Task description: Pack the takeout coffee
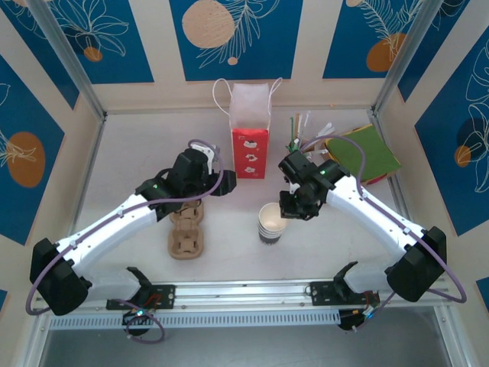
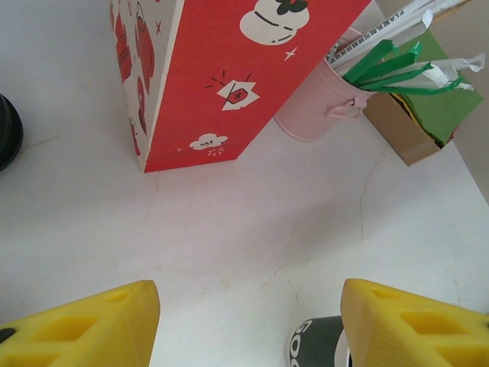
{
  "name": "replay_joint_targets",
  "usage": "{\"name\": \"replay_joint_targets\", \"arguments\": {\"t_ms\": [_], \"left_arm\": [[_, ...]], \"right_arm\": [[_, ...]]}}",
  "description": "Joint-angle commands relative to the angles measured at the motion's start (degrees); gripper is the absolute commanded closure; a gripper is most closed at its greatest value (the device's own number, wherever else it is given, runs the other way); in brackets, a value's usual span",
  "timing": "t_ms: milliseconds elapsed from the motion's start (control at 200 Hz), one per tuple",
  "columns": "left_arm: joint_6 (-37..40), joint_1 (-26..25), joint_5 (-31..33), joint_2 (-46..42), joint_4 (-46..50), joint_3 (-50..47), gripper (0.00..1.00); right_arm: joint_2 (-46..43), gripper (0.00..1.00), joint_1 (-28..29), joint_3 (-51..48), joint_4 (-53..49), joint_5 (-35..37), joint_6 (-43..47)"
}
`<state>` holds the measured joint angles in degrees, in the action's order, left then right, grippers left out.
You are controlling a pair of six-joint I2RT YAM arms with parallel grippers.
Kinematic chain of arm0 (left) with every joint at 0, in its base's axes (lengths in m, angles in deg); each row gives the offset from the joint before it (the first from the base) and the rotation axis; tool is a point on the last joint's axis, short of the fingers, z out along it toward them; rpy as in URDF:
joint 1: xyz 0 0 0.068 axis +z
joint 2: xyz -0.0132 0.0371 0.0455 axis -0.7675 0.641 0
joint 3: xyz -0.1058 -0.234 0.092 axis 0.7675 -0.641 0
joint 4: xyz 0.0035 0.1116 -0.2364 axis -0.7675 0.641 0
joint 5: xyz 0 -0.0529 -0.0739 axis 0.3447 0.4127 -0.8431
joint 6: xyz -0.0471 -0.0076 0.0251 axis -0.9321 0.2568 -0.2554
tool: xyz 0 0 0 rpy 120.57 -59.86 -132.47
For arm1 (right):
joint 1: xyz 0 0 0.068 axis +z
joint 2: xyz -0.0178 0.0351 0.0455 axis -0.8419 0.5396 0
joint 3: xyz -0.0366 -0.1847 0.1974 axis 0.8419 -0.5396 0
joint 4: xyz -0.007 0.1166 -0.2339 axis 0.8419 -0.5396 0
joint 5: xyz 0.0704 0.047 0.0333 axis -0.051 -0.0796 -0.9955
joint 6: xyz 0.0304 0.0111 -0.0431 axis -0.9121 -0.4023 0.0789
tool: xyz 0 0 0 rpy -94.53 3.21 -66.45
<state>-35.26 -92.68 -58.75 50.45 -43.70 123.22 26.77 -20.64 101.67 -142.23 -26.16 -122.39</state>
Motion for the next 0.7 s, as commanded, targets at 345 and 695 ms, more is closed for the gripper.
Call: {"name": "replay_joint_targets", "arguments": {"t_ms": [345, 695], "left_arm": [[1.3, -0.3, 1.0, -1.9, 1.4, 0.1, 0.35], [2.0, -0.3, 1.3, -2.6, 3.0, 1.0, 0.33]], "right_arm": [[-3.1, 0.95, -9.7, -0.5, -2.4, 0.5, 4.9], [-6.0, 0.95, -26.7, -3.4, -2.2, 1.5, 11.9]]}}
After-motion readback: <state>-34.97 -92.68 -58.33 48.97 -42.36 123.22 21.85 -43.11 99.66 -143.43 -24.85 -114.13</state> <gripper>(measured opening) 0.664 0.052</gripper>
